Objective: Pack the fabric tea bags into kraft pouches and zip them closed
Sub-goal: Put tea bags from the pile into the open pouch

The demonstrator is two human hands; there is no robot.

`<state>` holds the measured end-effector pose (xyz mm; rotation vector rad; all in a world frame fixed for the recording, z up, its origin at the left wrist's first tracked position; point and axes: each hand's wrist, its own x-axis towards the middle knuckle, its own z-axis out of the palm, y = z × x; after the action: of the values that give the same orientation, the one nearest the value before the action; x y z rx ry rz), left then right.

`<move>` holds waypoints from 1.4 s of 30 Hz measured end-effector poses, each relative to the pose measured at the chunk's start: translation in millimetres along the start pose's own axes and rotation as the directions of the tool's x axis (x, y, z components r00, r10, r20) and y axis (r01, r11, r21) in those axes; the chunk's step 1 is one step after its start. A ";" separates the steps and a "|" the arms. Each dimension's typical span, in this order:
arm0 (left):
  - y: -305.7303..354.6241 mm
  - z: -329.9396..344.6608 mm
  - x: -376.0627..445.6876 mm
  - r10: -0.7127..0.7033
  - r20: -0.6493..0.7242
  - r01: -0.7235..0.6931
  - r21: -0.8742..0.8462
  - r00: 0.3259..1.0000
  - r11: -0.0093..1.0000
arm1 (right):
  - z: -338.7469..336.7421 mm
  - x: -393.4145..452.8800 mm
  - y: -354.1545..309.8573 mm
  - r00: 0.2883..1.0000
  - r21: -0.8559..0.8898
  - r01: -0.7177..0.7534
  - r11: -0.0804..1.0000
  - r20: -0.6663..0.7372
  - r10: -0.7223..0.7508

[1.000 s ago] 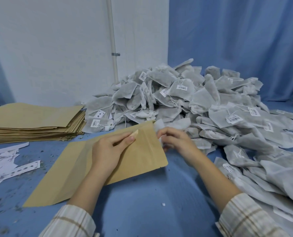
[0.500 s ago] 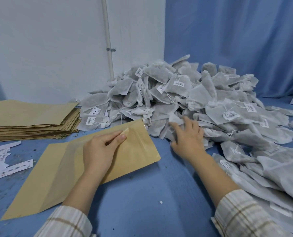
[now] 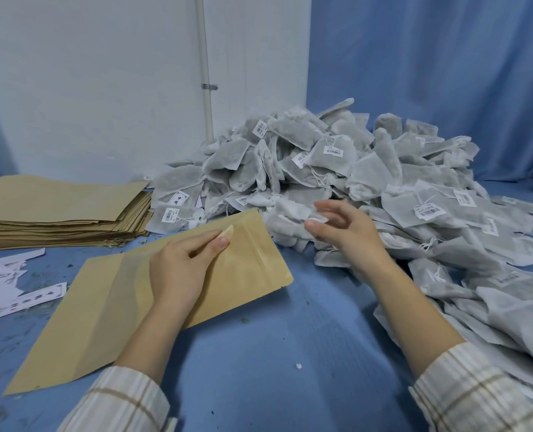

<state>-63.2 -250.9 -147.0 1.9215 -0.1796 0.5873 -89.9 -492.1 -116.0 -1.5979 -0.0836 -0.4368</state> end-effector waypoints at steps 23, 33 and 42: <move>1.6 9.1 -5.1 0.037 0.052 -0.040 0.059 0.998 0.997 | 4.0 -5.5 19.7 0.986 -0.959 0.163 -0.231 0.150 0.071; -3.7 7.8 -1.8 0.010 -0.032 -0.008 0.081 0.999 0.997 | 11.8 3.9 5.2 0.835 -0.395 -0.025 0.918 -0.513 -0.198; 12.2 15.6 -15.0 0.173 0.070 -0.174 0.011 0.982 0.985 | 54.6 -17.0 16.4 0.931 -0.447 -0.112 0.888 0.265 0.251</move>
<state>-76.0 -272.1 -148.9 1.9565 -0.3905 0.6407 -88.1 -436.8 -137.7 -2.0805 -0.0823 -0.0403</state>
